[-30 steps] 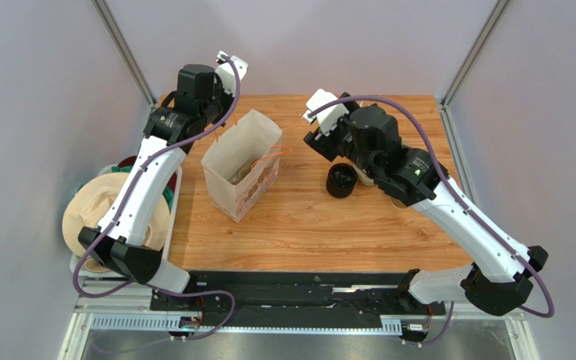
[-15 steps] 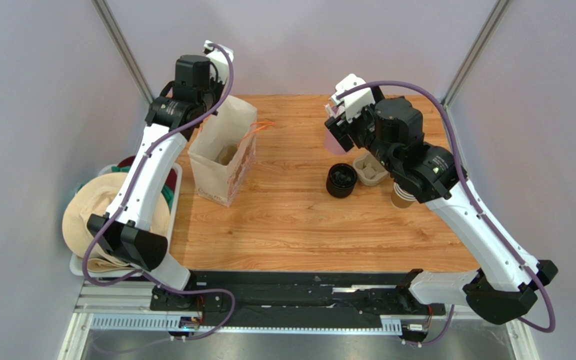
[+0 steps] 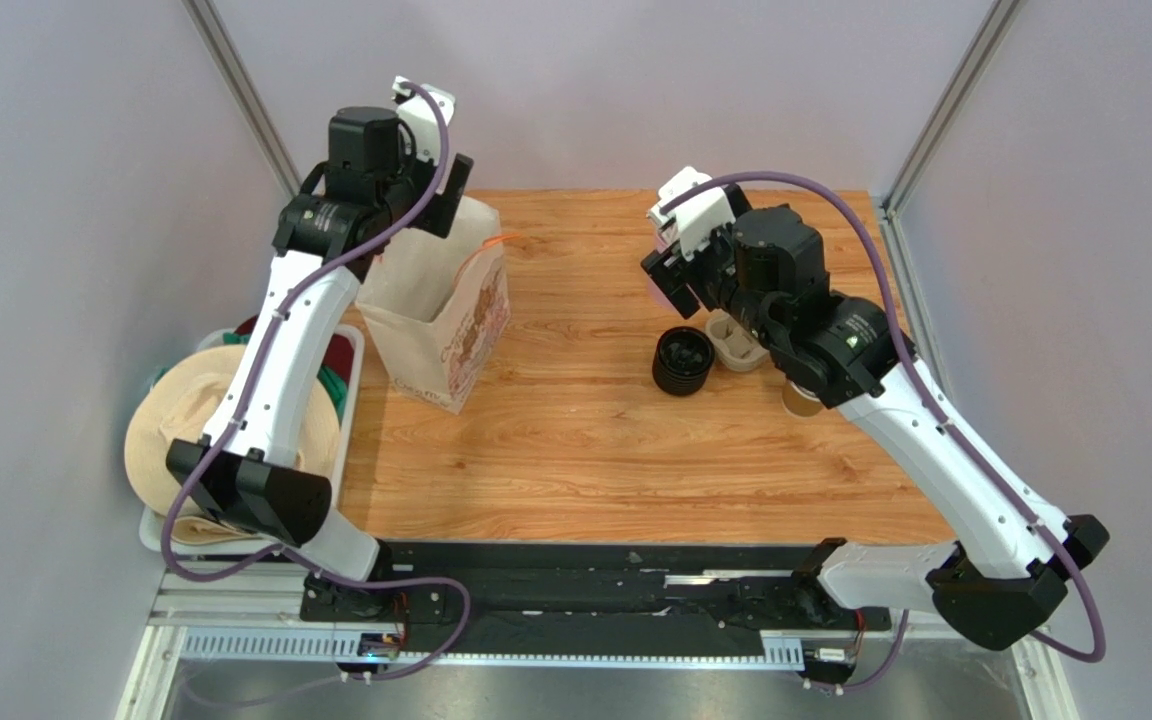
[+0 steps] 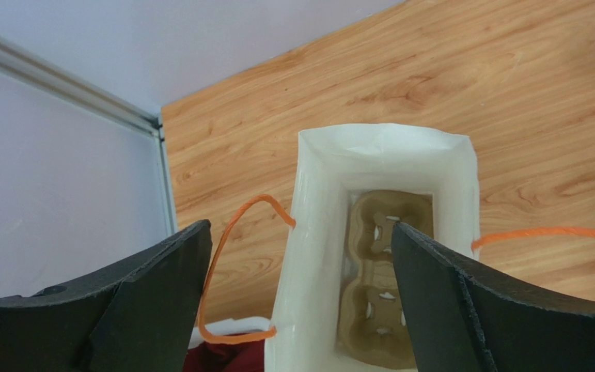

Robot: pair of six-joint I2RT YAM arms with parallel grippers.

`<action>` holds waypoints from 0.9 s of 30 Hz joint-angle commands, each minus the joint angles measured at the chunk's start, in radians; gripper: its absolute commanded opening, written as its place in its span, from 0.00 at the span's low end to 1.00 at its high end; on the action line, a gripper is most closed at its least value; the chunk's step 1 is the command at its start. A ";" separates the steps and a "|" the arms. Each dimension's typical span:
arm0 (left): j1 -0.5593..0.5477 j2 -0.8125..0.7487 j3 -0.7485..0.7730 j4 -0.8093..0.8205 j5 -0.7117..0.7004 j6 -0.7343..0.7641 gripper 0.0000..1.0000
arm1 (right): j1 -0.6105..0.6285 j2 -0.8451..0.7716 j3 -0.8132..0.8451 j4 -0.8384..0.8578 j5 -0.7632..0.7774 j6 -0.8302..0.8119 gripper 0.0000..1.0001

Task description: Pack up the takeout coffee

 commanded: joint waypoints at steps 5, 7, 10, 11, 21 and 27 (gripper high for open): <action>0.000 -0.180 0.062 0.040 0.313 0.063 0.96 | -0.110 0.014 -0.055 0.004 -0.048 0.057 0.74; 0.000 -0.209 0.054 0.027 0.398 0.085 0.96 | -0.147 0.025 -0.055 -0.013 -0.039 0.074 0.73; -0.007 -0.268 0.033 -0.008 0.576 0.122 0.97 | -0.247 0.039 -0.042 -0.079 -0.044 0.121 0.70; -0.013 -0.298 0.024 -0.011 0.627 0.132 0.97 | -0.303 0.039 -0.038 -0.121 -0.058 0.126 0.69; -0.126 -0.361 -0.074 -0.183 0.756 0.300 0.99 | -0.669 0.014 -0.101 -0.361 -0.194 0.002 0.58; -0.128 -0.395 -0.128 -0.187 0.793 0.301 0.99 | -0.789 0.042 -0.146 -0.380 -0.259 0.002 0.52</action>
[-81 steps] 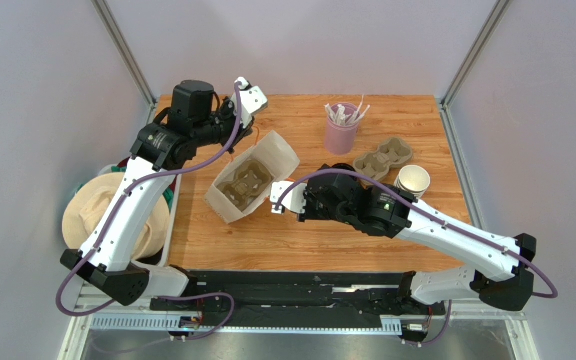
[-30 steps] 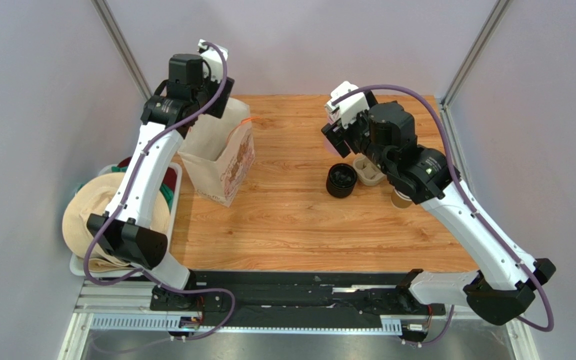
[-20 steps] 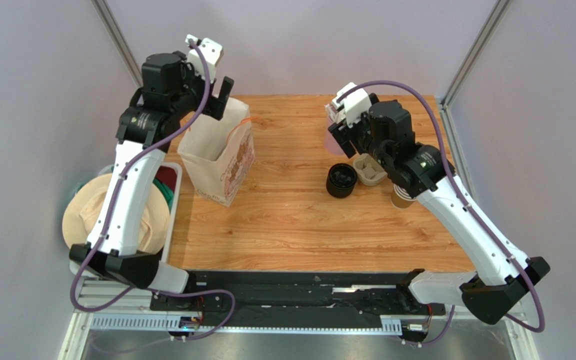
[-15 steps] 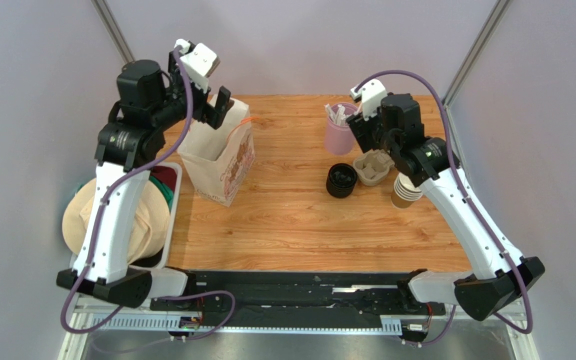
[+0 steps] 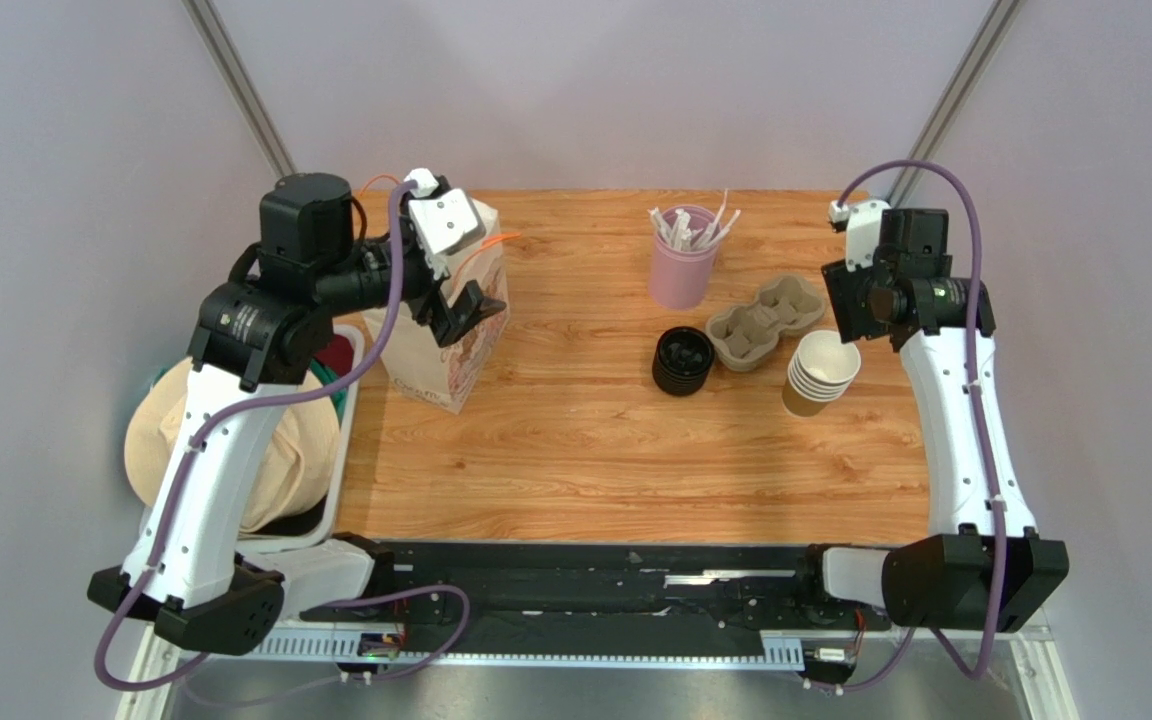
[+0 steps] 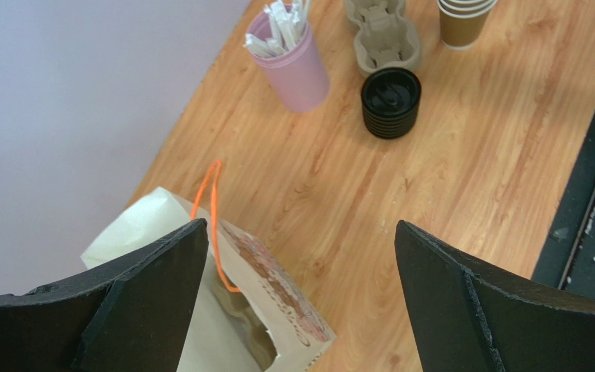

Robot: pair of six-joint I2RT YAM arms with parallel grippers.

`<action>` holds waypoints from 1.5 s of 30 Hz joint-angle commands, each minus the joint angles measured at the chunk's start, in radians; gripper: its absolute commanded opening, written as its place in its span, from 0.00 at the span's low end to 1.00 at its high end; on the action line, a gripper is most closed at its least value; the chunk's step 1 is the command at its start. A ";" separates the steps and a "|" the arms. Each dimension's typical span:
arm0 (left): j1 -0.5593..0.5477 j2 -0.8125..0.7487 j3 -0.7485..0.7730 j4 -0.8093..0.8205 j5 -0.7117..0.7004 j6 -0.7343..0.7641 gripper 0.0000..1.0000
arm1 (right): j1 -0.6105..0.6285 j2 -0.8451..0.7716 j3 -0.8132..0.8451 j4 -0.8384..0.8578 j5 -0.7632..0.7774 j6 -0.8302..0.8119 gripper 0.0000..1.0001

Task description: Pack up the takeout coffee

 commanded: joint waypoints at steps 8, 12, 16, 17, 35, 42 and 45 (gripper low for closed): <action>-0.007 -0.048 -0.080 -0.024 0.155 0.053 0.99 | -0.145 0.139 -0.022 0.001 -0.160 0.018 0.45; -0.013 -0.041 -0.082 -0.024 0.170 0.049 0.99 | -0.162 0.166 -0.051 0.017 -0.176 0.027 0.40; -0.016 -0.031 -0.080 -0.019 0.170 0.043 0.99 | -0.165 0.166 -0.085 0.045 -0.179 0.032 0.39; -0.016 -0.029 -0.082 -0.019 0.170 0.044 0.99 | -0.165 0.166 -0.091 0.051 -0.176 0.033 0.37; -0.018 -0.017 -0.095 -0.001 0.173 0.029 0.99 | -0.168 0.158 -0.119 0.119 -0.133 0.067 0.13; -0.018 -0.017 -0.095 0.001 0.173 0.026 0.99 | -0.168 0.166 -0.119 0.146 -0.076 0.102 0.00; -0.018 -0.018 -0.100 0.004 0.173 0.024 0.99 | -0.168 0.170 -0.114 0.159 -0.058 0.128 0.00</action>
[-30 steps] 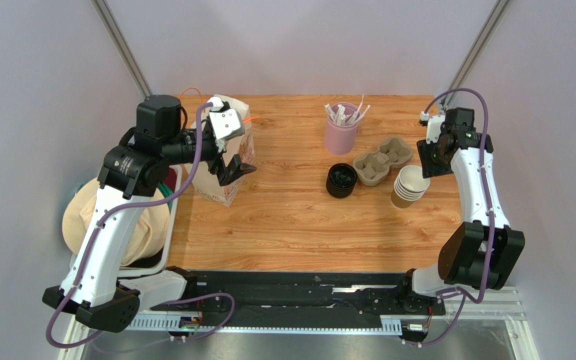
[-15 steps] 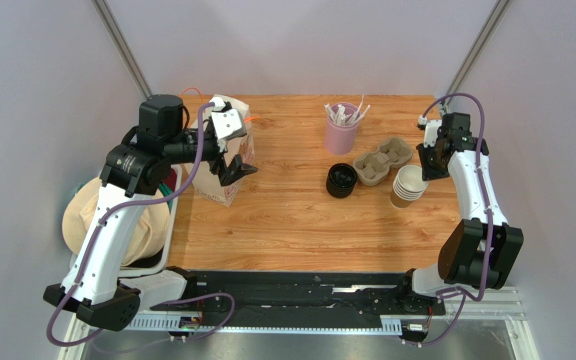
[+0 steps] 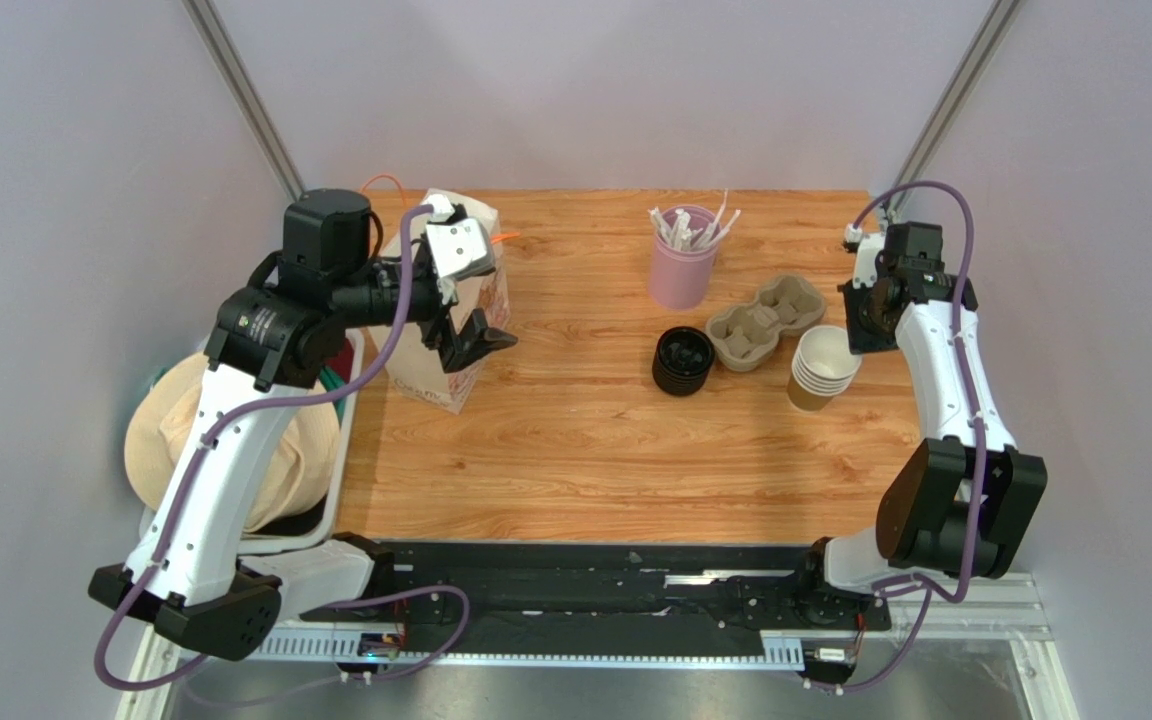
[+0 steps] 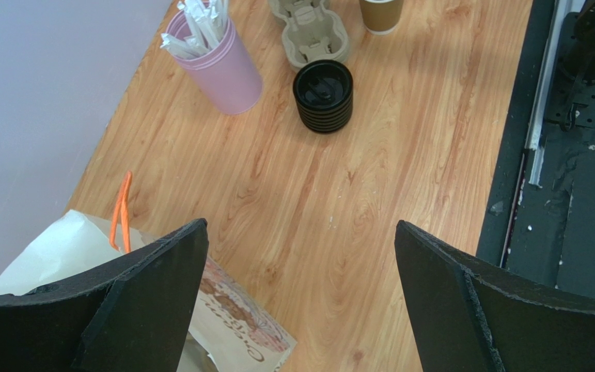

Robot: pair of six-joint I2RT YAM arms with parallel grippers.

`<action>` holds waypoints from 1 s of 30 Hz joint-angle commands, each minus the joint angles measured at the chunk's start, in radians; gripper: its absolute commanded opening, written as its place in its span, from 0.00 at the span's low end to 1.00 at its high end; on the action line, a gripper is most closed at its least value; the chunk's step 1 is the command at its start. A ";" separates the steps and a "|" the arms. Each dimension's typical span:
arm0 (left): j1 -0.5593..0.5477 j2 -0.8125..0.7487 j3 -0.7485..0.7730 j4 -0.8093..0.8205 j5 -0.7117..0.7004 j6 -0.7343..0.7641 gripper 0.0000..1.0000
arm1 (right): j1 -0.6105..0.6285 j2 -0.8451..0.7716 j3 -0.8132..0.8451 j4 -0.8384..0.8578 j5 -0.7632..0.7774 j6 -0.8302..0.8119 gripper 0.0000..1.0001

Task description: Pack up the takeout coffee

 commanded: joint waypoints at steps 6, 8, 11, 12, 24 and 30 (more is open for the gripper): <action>-0.005 0.001 -0.003 0.038 0.029 -0.005 0.99 | -0.005 0.011 0.018 0.095 0.113 0.087 0.00; -0.005 0.001 -0.003 0.038 0.031 -0.006 0.99 | -0.005 0.020 0.018 0.101 0.121 0.102 0.00; -0.007 0.001 -0.008 0.041 0.031 -0.008 0.99 | -0.005 0.029 0.018 0.106 0.136 0.125 0.00; -0.007 0.000 -0.010 0.041 0.031 -0.009 0.99 | -0.005 0.030 0.018 0.109 0.138 0.130 0.00; -0.007 0.000 -0.010 0.046 0.031 -0.012 0.99 | -0.027 -0.037 0.021 0.118 0.076 0.179 0.00; -0.007 0.001 -0.010 0.046 0.029 -0.012 0.99 | -0.037 -0.057 0.027 0.126 0.072 0.193 0.00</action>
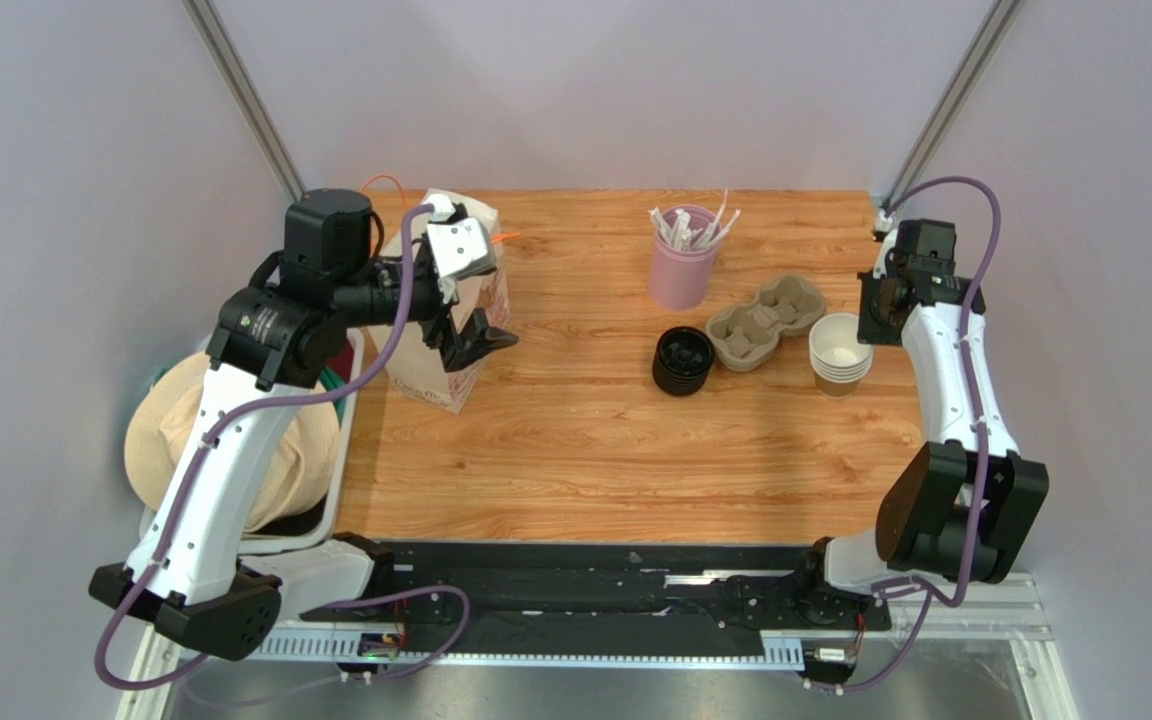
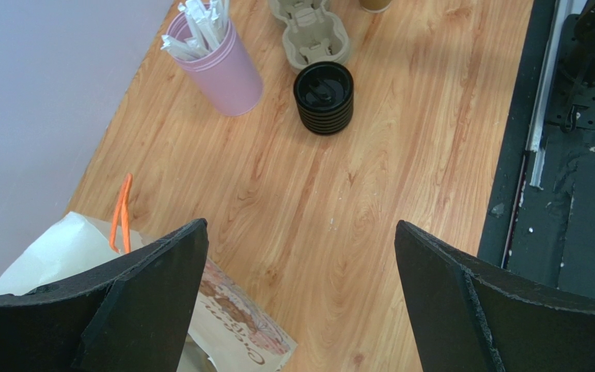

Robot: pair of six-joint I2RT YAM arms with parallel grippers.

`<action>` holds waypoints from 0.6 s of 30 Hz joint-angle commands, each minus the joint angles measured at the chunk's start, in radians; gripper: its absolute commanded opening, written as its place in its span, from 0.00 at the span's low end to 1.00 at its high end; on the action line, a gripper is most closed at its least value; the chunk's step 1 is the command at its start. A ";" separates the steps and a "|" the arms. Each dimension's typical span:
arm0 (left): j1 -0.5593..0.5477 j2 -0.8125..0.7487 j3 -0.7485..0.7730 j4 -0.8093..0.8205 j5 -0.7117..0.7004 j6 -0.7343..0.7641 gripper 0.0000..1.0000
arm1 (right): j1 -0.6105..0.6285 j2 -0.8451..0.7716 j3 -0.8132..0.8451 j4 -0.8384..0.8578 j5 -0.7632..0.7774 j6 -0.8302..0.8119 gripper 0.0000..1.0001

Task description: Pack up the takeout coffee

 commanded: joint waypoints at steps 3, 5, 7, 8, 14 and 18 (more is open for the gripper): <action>-0.006 -0.001 0.000 0.033 0.027 -0.009 0.99 | -0.020 -0.050 0.032 0.057 -0.010 0.038 0.00; -0.006 0.000 0.000 0.033 0.027 -0.009 0.99 | -0.027 -0.049 0.032 0.055 -0.015 0.044 0.00; -0.006 -0.001 0.001 0.033 0.030 -0.011 0.99 | -0.030 -0.045 0.028 0.057 -0.016 0.050 0.00; -0.006 0.000 0.000 0.033 0.029 -0.011 0.99 | -0.037 -0.047 0.025 0.057 -0.019 0.052 0.00; -0.006 0.003 0.003 0.034 0.030 -0.012 0.99 | -0.063 -0.068 0.031 0.058 -0.047 0.073 0.00; -0.006 0.005 0.003 0.036 0.029 -0.012 0.99 | -0.069 -0.098 0.050 0.060 -0.048 0.090 0.00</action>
